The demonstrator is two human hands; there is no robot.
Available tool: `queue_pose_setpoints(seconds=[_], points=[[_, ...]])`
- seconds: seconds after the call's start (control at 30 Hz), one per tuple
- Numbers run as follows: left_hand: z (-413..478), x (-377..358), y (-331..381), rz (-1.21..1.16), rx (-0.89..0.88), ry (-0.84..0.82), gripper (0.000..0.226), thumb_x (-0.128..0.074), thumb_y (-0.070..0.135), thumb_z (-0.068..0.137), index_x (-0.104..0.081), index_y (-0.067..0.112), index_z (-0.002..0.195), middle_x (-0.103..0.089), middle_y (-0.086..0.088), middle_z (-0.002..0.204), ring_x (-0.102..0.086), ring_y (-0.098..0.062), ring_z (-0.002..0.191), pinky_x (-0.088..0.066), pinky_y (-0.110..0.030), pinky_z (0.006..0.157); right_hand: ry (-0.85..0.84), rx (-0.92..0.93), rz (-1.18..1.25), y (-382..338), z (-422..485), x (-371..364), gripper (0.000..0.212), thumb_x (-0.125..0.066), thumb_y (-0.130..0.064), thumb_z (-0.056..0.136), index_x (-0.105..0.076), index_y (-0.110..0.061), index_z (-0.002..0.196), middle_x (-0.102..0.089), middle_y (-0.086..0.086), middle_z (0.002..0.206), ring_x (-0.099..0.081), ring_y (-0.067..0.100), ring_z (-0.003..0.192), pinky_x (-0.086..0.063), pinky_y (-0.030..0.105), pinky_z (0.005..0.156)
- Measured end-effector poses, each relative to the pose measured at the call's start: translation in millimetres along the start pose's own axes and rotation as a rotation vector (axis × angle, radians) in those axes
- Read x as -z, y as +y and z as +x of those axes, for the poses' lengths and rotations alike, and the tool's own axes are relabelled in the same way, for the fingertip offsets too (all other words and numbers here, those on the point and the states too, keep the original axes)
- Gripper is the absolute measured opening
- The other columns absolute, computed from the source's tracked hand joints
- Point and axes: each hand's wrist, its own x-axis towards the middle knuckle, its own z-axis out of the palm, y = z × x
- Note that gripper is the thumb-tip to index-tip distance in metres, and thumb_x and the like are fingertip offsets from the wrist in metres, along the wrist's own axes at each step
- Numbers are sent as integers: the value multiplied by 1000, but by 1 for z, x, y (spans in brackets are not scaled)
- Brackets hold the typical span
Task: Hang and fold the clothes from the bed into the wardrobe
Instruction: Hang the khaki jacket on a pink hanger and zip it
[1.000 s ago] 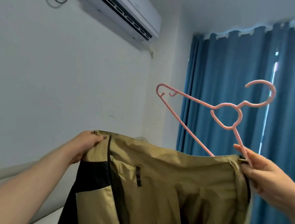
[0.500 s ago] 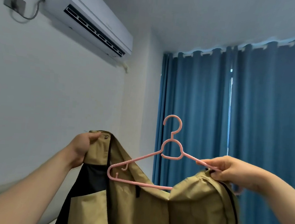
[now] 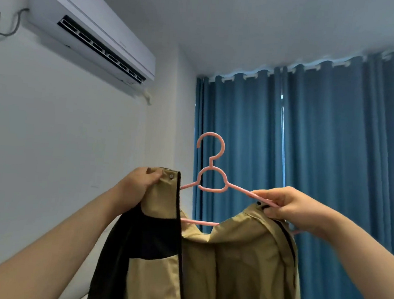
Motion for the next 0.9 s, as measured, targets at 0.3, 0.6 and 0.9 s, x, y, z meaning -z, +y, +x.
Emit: queue_pose_setpoints(seconds=[0.3, 0.6, 0.9], points=[[10, -9, -20, 643, -181, 8, 33, -43, 41, 98, -55, 26, 71, -62, 7, 71, -58, -16, 72, -44, -35, 65, 274, 80, -421, -38, 5, -15, 19, -56, -12, 92, -66, -27, 91, -65, -5, 75, -58, 12, 71, -52, 30, 61], [19, -28, -13, 576, -187, 128, 42, -44, 37, 98, -48, 18, 62, -59, 2, 61, -56, -18, 64, -35, -32, 57, 1252, 319, -961, 10, 40, -43, 28, -60, -10, 83, -74, -19, 106, -52, 6, 87, -45, 30, 81, -45, 43, 78], [29, -41, -46, 566, -109, 112, 43, -42, 37, 99, -49, 15, 62, -61, 1, 64, -57, -20, 67, -39, -32, 60, 1161, 457, -789, 31, 42, -44, 10, -66, -7, 83, -74, -9, 88, -62, 3, 73, -59, 21, 62, -50, 27, 62]])
